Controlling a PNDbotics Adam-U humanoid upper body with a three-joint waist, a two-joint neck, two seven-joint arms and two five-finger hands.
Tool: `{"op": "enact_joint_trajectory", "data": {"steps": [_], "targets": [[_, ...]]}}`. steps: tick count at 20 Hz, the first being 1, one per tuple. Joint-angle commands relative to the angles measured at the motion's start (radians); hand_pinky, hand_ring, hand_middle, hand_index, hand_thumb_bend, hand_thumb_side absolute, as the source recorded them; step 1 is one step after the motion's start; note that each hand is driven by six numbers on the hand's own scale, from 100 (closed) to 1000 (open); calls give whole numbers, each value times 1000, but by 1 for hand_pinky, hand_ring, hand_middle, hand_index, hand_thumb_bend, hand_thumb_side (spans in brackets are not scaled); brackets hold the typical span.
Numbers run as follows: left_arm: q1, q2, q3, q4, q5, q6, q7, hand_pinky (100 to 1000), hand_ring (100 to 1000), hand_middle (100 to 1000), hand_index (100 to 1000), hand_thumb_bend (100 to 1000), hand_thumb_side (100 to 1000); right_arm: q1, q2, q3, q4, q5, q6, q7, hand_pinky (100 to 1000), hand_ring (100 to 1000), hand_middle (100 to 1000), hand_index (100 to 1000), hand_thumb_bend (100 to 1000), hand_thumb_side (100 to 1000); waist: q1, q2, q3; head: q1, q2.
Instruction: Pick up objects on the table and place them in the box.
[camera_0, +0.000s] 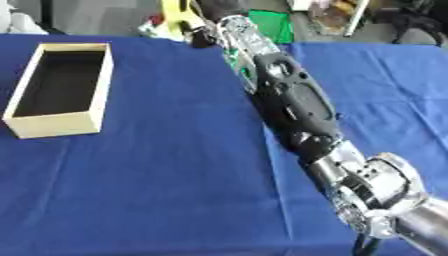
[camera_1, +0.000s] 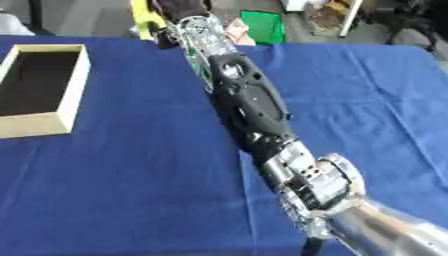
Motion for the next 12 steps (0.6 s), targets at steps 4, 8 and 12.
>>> {"op": "enact_joint_trajectory", "data": {"steps": [4, 8, 12], "targets": [[-21, 5, -4, -23, 12, -7, -7, 853, 511, 370, 743, 100, 140, -21, 52, 36, -42, -15, -50, 11, 781, 1000, 762, 426, 144, 100, 9, -10, 21, -7, -17], [-26, 3, -7, -24, 16, -11, -10, 852, 510, 370, 743, 100, 139, -6, 84, 44, -42, -15, -60, 7, 779, 1000, 765, 424, 114, 100, 11, -6, 39, -10, -23], [-28, 2, -8, -25, 18, -13, -11, 851, 510, 370, 743, 100, 139, 2, 100, 47, -43, -11, -64, 0, 779, 1000, 765, 424, 113, 100, 13, -3, 46, -12, -26]]}}
